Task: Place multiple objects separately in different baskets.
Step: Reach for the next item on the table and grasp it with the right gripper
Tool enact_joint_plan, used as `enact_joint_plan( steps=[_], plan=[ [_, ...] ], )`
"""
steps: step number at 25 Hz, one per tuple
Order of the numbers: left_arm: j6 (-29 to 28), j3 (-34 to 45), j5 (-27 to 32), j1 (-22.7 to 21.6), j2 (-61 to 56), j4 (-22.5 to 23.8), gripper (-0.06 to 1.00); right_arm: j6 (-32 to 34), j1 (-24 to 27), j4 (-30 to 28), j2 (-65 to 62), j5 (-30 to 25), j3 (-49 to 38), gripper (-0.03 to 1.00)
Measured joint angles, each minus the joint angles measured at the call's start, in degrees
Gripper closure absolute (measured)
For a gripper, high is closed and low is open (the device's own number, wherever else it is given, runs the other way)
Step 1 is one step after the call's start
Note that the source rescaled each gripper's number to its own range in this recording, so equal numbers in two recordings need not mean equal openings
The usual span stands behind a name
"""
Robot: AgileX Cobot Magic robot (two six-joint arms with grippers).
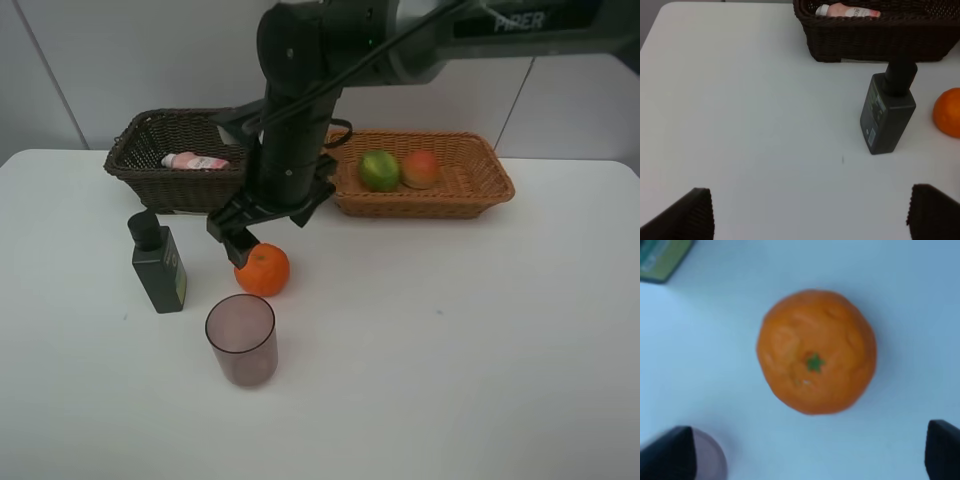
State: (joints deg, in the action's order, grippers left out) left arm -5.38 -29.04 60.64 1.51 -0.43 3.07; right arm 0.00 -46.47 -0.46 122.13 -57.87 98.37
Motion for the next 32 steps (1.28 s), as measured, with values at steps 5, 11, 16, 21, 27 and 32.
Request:
enact_joint_plan(
  steps=[5, 11, 16, 21, 27, 32],
  plan=[
    [0.0, 0.0, 0.0, 0.0, 0.0, 0.0, -0.06, 9.5, -1.1, -1.1, 2.0, 4.6, 0.0, -0.03],
    [0.0, 0.0, 0.0, 0.0, 0.0, 0.0, -0.06, 16.3, -1.3, -5.1, 5.0, 6.4, 0.0, -0.03],
    [0.0, 0.0, 0.0, 0.0, 0.0, 0.0, -0.06, 17.2, -1.3, -7.3, 6.7, 8.6, 0.0, -0.03],
    [0.0, 0.0, 0.0, 0.0, 0.0, 0.0, -0.06, 17.4, -1.3, -7.5, 7.4, 10.0, 0.0, -0.03],
    [0.0, 0.0, 0.0, 0.0, 0.0, 0.0, -0.06, 17.4, -1.3, -7.7, 7.4, 11.8, 0.0, -0.03],
    [0.0, 0.0, 0.0, 0.0, 0.0, 0.0, -0.06, 17.4, -1.3, -7.7, 8.3, 12.1, 0.0, -0.03]
  ],
)
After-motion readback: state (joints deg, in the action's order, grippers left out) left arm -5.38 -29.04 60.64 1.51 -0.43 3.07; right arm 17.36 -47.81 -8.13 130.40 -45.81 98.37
